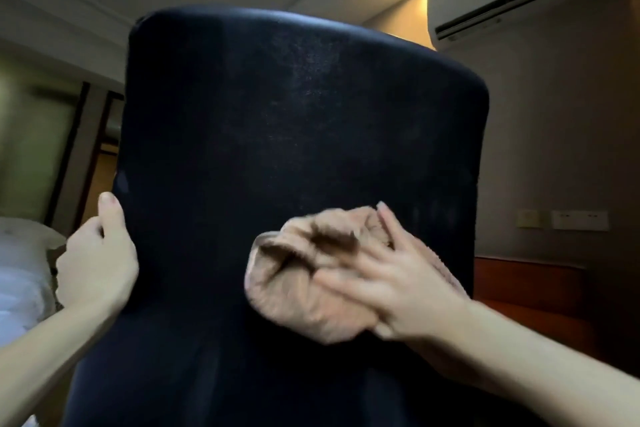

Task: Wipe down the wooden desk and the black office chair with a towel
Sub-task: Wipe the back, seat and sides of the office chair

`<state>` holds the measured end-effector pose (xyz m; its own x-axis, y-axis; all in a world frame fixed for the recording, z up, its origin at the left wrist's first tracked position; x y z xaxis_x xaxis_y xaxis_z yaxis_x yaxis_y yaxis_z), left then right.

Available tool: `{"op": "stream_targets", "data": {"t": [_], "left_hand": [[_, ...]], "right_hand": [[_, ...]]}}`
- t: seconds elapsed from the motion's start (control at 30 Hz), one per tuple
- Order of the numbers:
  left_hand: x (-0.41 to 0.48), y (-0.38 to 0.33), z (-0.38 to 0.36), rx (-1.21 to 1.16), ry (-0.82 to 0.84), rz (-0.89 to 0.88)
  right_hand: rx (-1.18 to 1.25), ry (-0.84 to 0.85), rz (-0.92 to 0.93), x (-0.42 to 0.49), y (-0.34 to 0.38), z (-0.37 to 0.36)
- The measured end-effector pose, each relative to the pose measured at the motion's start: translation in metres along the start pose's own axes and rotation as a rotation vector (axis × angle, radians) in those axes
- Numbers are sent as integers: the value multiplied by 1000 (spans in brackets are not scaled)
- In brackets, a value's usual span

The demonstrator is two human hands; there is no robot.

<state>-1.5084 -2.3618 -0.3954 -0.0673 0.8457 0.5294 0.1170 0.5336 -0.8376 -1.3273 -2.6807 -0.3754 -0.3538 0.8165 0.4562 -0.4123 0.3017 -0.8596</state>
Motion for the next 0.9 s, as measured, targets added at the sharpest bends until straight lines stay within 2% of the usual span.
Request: {"op": "stream_targets", "data": {"t": [0.23, 0.3, 0.33, 0.5, 0.6, 0.73, 0.83, 0.87, 0.9], "left_hand": [[3, 2, -1, 16, 6, -85], [8, 5, -2, 15, -2, -87], [10, 7, -2, 11, -6, -72], [12, 21, -7, -31, -36, 9], [8, 24, -5, -37, -38, 0], [-5, 33, 0, -1, -19, -22], [-21, 55, 4, 38, 41, -49], [-26, 64, 6, 38, 60, -52], [-29, 70, 8, 34, 76, -52]], "right_hand": [[7, -269, -740, -8, -114, 36], [143, -342, -909, -12, -121, 38], [234, -353, -930, -9, -114, 36], [358, -255, -607, 3, 3, 5], [457, -210, -540, -12, 68, -15], [464, -49, -392, -28, 134, -23], [385, 53, -178, -42, 135, -21], [411, 65, -172, -43, 120, -16], [424, 4, -188, -44, 98, -8]]}}
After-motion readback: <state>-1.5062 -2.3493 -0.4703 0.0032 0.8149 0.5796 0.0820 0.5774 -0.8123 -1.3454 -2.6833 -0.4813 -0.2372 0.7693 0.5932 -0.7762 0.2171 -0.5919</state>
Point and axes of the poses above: each hand's wrist, its own x-axis towards the middle knuckle, its own z-axis out of the back of the hand, y = z × x, the point moved 4 cm from there along x, towards the middle knuckle, and after that the axes turned 2 degrees about y, right-handed, at the moved point
